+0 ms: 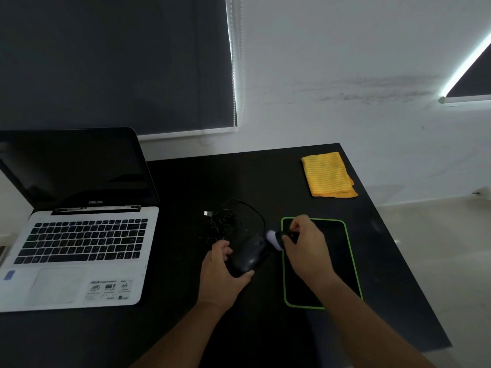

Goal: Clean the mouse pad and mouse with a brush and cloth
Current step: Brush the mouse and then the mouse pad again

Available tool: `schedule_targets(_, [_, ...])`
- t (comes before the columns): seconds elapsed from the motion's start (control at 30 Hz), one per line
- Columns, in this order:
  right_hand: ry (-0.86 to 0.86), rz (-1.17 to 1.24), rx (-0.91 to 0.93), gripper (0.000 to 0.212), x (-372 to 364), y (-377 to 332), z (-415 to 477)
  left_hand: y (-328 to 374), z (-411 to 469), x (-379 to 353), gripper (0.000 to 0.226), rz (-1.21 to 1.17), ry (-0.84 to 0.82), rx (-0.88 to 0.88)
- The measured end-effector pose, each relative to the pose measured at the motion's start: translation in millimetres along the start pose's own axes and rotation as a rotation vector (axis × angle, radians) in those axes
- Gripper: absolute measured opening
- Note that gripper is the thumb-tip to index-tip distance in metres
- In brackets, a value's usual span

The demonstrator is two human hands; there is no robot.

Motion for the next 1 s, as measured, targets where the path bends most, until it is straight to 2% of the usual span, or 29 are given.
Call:
schedule_targets(0.17, [-0.149,0.119,0.098,0.030,-25.6,-24.3,-12.5,0.0,1.8,-1.8,0.091,0.004,-0.024,0.020])
schedule_targets(0.27, [-0.028,0.024,0.013,0.026,-12.1,-7.1,-5.5,-1.3,1.0,-2.6,0.090,0.029,-0.013,-0.001])
schedule_targets(0.33, [0.046,0.051,-0.043,0.025,2.9,8.4,-2.8,-1.9,0.1,-3.3,0.089,0.052,0.012,-0.008])
schedule_targets(0.43, [-0.109,0.167,-0.012,0.027,0.8,17.1,-4.3,-0.2,-1.3,-5.4,0.090,0.054,0.041,-0.017])
schedule_targets(0.5, [-0.187,0.110,0.039,0.029,1.4,21.9,-7.8,3.4,-3.1,-6.8,0.091,0.068,0.050,-0.048])
schedule_targets(0.6, [0.046,0.071,-0.071,0.025,40.7,47.3,-4.5,10.6,-7.7,-8.4,0.093,0.226,0.080,-0.120])
schedule_targets(0.67, [0.164,0.089,-0.160,0.023,65.3,65.5,-5.4,22.8,-17.8,-9.5,0.085,0.374,0.167,-0.227])
schedule_targets(0.73, [0.125,0.071,-0.146,0.022,68.5,72.8,-3.5,47.1,-37.8,-23.9,0.068,0.437,0.193,-0.511])
schedule_targets(0.8, [0.025,0.037,-0.120,0.021,58.4,76.0,-1.2,65.2,-65.3,-55.2,0.052,0.428,0.051,-0.869])
schedule_targets(0.83, [0.012,0.013,-0.112,0.020,56.9,78.4,0.4,68.1,-76.4,-70.5,0.045,0.437,-0.049,-0.991])
schedule_targets(0.9, [0.102,-0.044,-0.132,0.019,69.1,84.7,8.0,64.3,-85.8,-91.1,0.034,0.474,-0.165,-1.087])
schedule_targets(1.0, [0.243,-0.142,-0.162,0.020,88.3,81.5,15.5,54.8,-86.5,-97.5,0.029,0.464,-0.168,-1.055])
Point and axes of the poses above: each hand's wrist, its own z-axis towards the middle knuckle, its own x-axis out of the back of the hand, y = z × x, the point moved 7 cm from there along z, towards the middle knuckle, and after that the axes turned 12 degrees about x, right-handed, at the moved point
